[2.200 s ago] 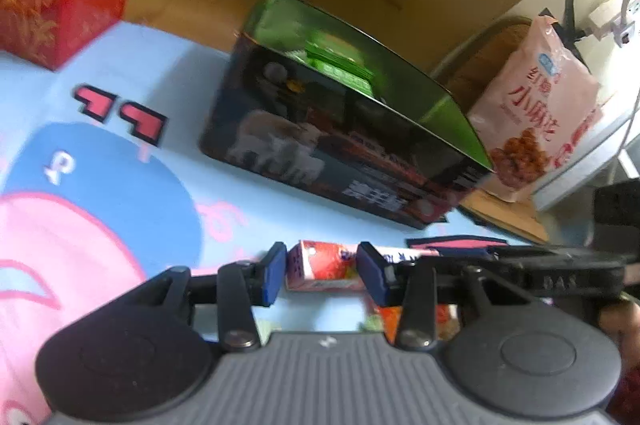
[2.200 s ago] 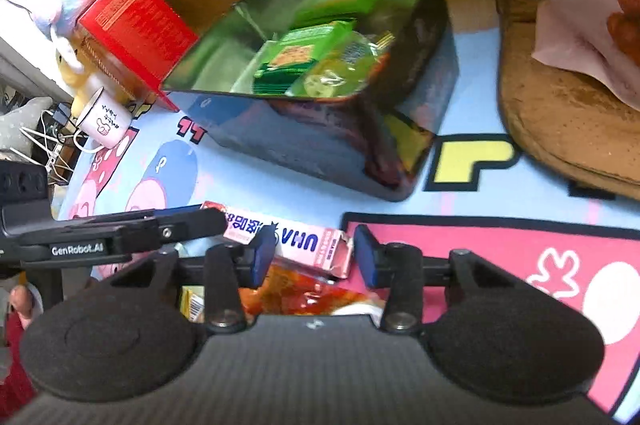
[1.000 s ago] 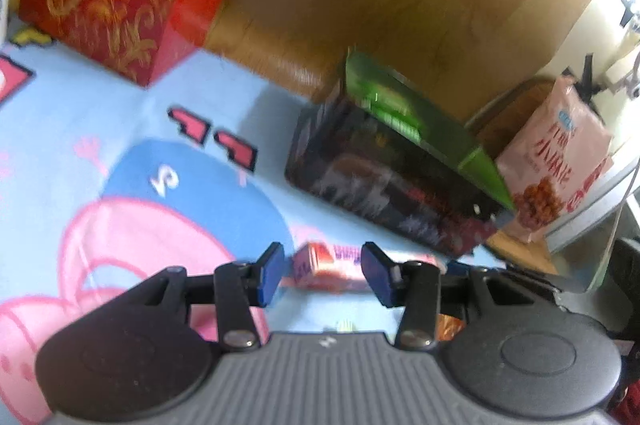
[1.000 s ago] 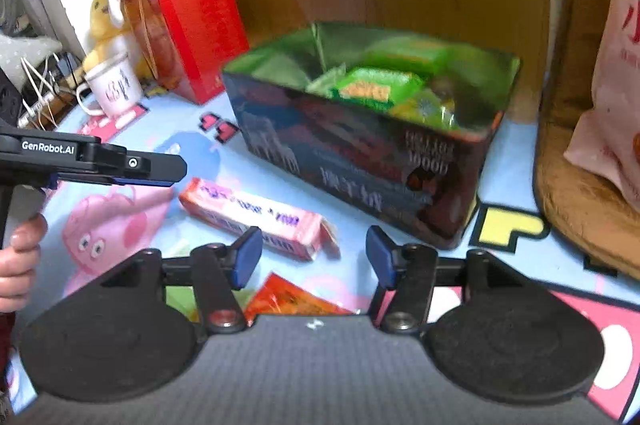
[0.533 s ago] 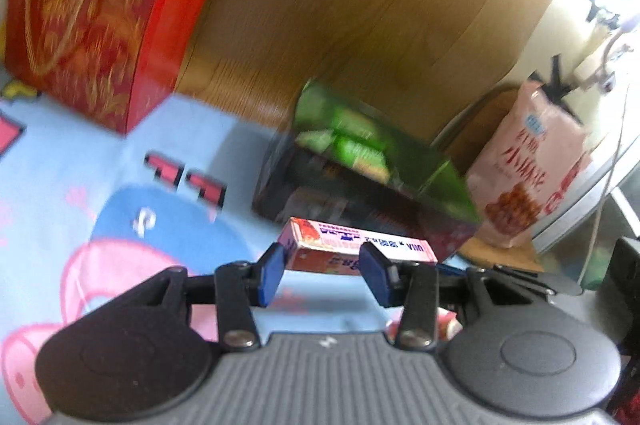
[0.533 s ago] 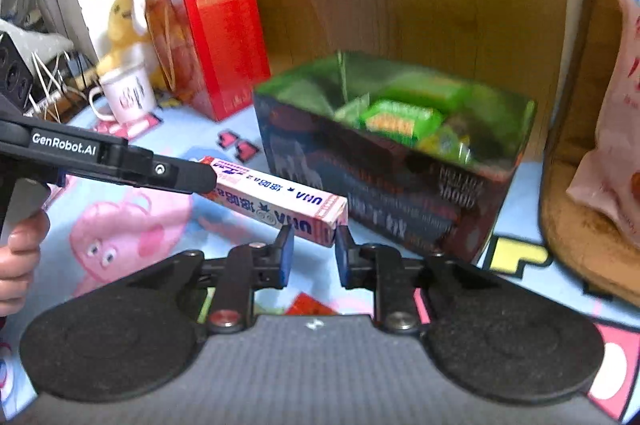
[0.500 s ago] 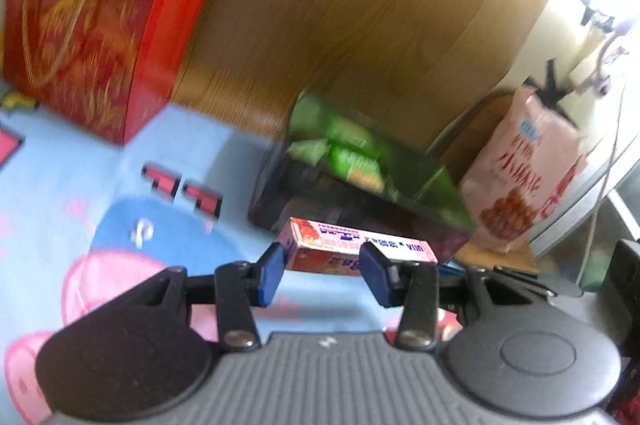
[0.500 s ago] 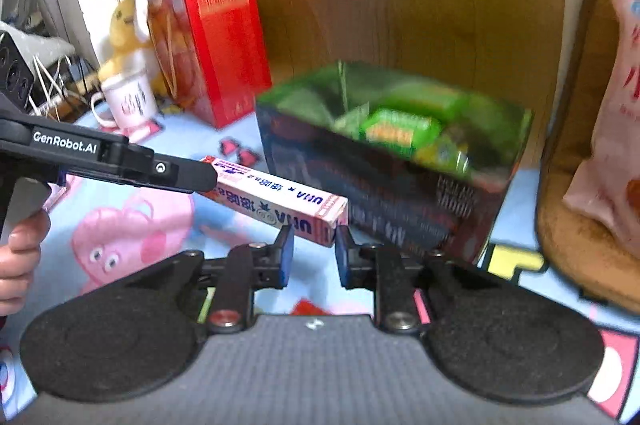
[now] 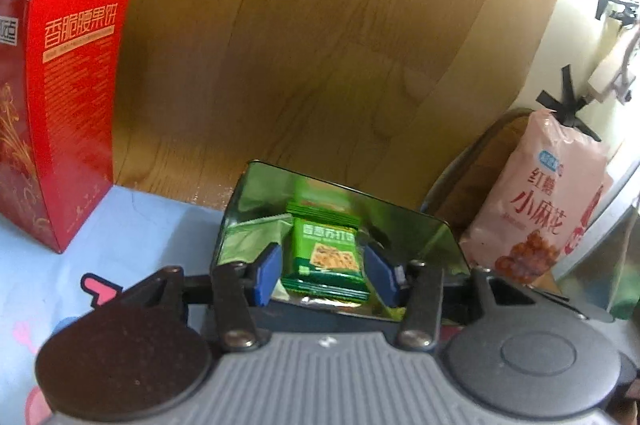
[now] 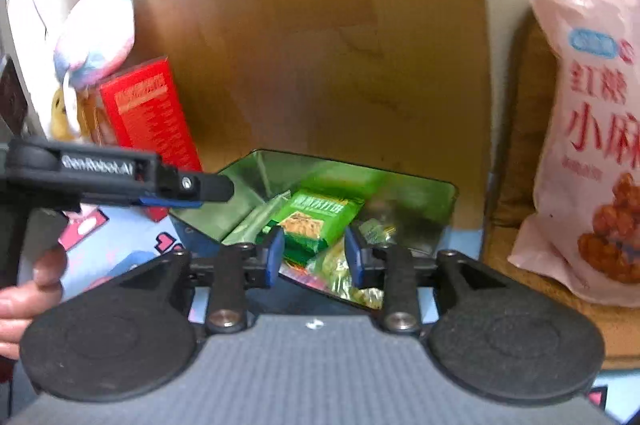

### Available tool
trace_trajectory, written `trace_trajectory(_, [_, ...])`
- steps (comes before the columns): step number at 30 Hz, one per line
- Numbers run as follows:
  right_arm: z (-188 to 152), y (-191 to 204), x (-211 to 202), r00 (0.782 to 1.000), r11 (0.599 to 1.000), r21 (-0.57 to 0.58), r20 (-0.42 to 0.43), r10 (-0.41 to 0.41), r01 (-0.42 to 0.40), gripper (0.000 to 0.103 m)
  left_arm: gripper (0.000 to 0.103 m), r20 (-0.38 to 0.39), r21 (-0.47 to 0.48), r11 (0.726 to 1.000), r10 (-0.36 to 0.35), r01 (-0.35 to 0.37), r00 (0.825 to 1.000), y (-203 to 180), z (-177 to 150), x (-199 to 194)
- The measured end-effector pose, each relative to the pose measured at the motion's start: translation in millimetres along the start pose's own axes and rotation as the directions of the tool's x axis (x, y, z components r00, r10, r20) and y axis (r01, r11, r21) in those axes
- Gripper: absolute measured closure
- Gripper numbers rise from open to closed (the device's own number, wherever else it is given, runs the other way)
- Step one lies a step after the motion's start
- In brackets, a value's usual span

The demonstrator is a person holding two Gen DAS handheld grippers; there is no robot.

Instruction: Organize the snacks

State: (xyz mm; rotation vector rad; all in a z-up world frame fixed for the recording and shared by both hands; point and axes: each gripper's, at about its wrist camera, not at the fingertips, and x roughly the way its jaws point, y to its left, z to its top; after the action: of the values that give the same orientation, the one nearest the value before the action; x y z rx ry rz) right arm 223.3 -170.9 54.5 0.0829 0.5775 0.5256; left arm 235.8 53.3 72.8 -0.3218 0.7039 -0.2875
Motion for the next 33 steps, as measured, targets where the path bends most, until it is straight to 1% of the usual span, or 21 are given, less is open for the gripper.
trace_trajectory(3, [-4.4,-9.3,-20.9,0.999,0.999,0.04,0.036,-0.001,-0.001,0.067,0.057,0.014,-0.02,0.999,-0.031,0.031,0.999,5.2,-9.0,-15.5])
trace_trajectory(6, [-14.6,-20.0,-44.6,0.997,0.995,0.097,0.072,0.015,-0.022,0.065,0.055,0.017,-0.027,0.997,-0.066,0.066,0.998,10.6,-25.2,-35.0])
trace_trajectory(8, [-26.6,-25.9,-60.9,0.996,0.991,0.129,0.087,0.017,-0.028,0.061,0.055,0.005,-0.02,0.997,-0.076,0.076,0.997,10.8,-38.1,-42.6])
trace_trajectory(11, [-47.3,-30.1,-80.1,0.996,0.986,0.166,0.088,0.013,-0.028,0.058,0.055,-0.041,-0.034,0.994,-0.101,0.099,0.994,11.4,-61.7,-46.8])
trace_trajectory(13, [-60.4,-30.9,-90.4,0.996,0.982,0.186,0.084,0.018,-0.033,0.051,0.055,-0.073,-0.046,0.992,-0.119,0.116,0.99,8.6,-73.2,-44.0])
trace_trajectory(16, [-76.9,-27.5,-95.7,0.998,0.981,0.189,0.059,0.025,-0.036,0.047,0.055,-0.125,-0.059,0.989,-0.144,0.137,0.982,0.9,-88.3,-37.0])
trace_trajectory(18, [-82.4,-23.3,-88.7,1.0,0.984,0.175,0.026,0.016,-0.02,0.044,0.055,-0.15,-0.064,0.988,-0.152,0.143,0.977,-6.1,-94.5,-31.8])
trace_trajectory(19, [-83.8,-21.9,-84.2,1.0,0.986,0.167,0.006,0.007,-0.008,0.044,0.055,-0.159,-0.064,0.987,-0.157,0.149,0.975,-8.8,-98.4,-31.5])
trace_trajectory(20, [-86.4,-20.9,-79.3,1.0,0.988,0.155,-0.014,0.0,0.002,0.044,0.055,-0.168,-0.062,0.986,-0.161,0.153,0.972,-12.0,-100.7,-30.9])
trace_trajectory(21, [-89.0,-21.9,-76.8,0.999,0.989,0.148,-0.032,-0.005,0.01,0.052,0.055,-0.174,-0.058,0.986,-0.162,0.154,0.971,-13.8,-102.9,-31.5])
trace_trajectory(22, [-90.9,-25.3,-75.8,0.999,0.987,0.158,-0.04,0.006,0.001,0.069,0.055,-0.177,-0.052,0.986,-0.163,0.156,0.971,-15.4,-104.2,-32.8])
trace_trajectory(25, [-84.3,-36.3,-75.2,1.0,0.967,0.254,-0.018,0.001,0.003,0.07,0.055,-0.166,-0.055,0.987,-0.156,0.148,0.974,-13.2,-102.2,-37.8])
trace_trajectory(26, [-79.8,-37.4,-75.6,1.0,0.962,0.272,0.006,0.002,-0.004,0.07,0.055,-0.158,-0.068,0.987,-0.154,0.145,0.975,-9.4,-99.9,-39.9])
trace_trajectory(28, [-70.5,-31.9,-75.4,0.999,0.962,0.272,0.048,0.005,-0.018,0.07,0.055,-0.143,-0.102,0.984,-0.158,0.144,0.977,-0.2,-94.5,-42.9])
trace_trajectory(30, [-62.2,-19.1,-70.3,0.997,0.968,0.246,0.067,0.038,-0.053,0.07,0.053,-0.131,-0.135,0.98,-0.161,0.143,0.978,10.4,-89.8,-44.8])
trace_trajectory(33, [-55.1,3.2,-48.2,0.991,0.963,0.231,0.034,0.131,-0.135,0.07,0.053,-0.117,-0.175,0.976,-0.148,0.127,0.982,26.0,-84.9,-44.9])
